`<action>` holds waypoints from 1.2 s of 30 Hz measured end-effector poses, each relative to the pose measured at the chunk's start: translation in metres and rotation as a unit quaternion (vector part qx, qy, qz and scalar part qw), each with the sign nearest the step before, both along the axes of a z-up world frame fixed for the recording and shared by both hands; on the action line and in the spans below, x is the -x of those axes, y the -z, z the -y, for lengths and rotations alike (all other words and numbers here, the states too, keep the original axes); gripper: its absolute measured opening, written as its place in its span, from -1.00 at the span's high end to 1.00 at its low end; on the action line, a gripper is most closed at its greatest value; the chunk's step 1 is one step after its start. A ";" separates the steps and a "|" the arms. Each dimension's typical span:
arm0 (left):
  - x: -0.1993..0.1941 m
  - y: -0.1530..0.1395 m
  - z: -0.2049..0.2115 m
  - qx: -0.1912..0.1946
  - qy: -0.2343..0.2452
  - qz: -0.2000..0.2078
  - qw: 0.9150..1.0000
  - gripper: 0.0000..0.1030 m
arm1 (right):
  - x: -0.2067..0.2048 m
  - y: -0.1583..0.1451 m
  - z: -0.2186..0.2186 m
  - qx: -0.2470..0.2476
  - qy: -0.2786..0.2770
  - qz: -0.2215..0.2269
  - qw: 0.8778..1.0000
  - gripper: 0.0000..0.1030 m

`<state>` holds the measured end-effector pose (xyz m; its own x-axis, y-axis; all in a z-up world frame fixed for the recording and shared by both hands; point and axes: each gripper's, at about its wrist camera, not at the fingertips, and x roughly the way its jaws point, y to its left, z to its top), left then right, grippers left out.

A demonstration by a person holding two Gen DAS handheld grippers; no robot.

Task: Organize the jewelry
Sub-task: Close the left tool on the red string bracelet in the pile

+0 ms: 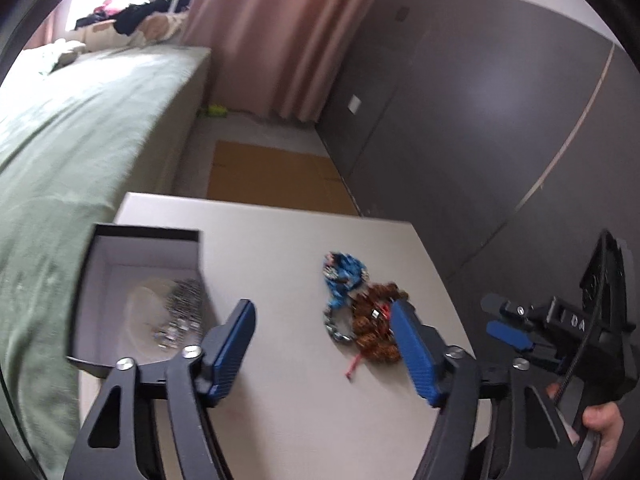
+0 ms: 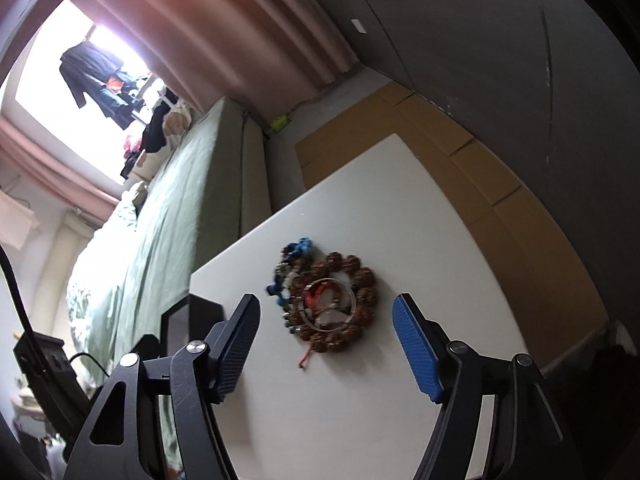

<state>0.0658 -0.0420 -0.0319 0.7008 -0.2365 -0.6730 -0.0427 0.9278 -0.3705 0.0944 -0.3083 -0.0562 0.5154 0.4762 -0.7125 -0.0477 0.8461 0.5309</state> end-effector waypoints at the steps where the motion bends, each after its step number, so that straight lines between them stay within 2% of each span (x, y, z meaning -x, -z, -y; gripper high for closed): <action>1: -0.002 0.002 0.005 -0.002 0.005 -0.005 1.000 -0.17 | -0.002 0.003 0.004 -0.003 0.004 -0.008 1.000 -0.36; 3: -0.007 0.006 0.015 0.006 0.014 -0.013 1.000 -0.07 | -0.006 0.009 0.013 -0.023 0.011 -0.026 0.999 -0.35; 5: -0.014 0.009 0.026 0.017 0.024 -0.026 0.999 0.11 | -0.008 0.010 0.020 -0.033 0.013 -0.032 0.999 -0.35; 7: -0.020 0.010 0.038 0.014 0.032 -0.036 0.999 0.22 | -0.011 0.011 0.029 -0.051 0.020 -0.034 0.998 -0.35; 13: -0.040 0.014 0.064 0.013 0.025 -0.062 0.998 0.45 | -0.015 0.017 0.048 -0.075 0.025 -0.049 0.996 -0.34; 22: -0.071 0.033 0.100 -0.040 0.022 -0.115 0.992 0.51 | -0.017 0.021 0.074 -0.108 0.035 -0.061 0.992 -0.34; 30: -0.084 0.049 0.116 -0.111 0.011 -0.143 0.983 0.53 | -0.020 0.023 0.089 -0.138 0.053 -0.064 0.987 -0.34; 32: -0.086 0.052 0.115 -0.119 0.005 -0.148 0.982 0.76 | -0.021 0.024 0.089 -0.144 0.055 -0.065 0.986 -0.34; 34: -0.087 0.052 0.112 -0.120 -0.001 -0.145 0.982 0.88 | -0.023 0.025 0.091 -0.149 0.055 -0.066 0.985 -0.34; 36: -0.087 0.051 0.111 -0.118 -0.001 -0.143 0.983 0.90 | -0.023 0.025 0.091 -0.153 0.055 -0.066 0.984 -0.34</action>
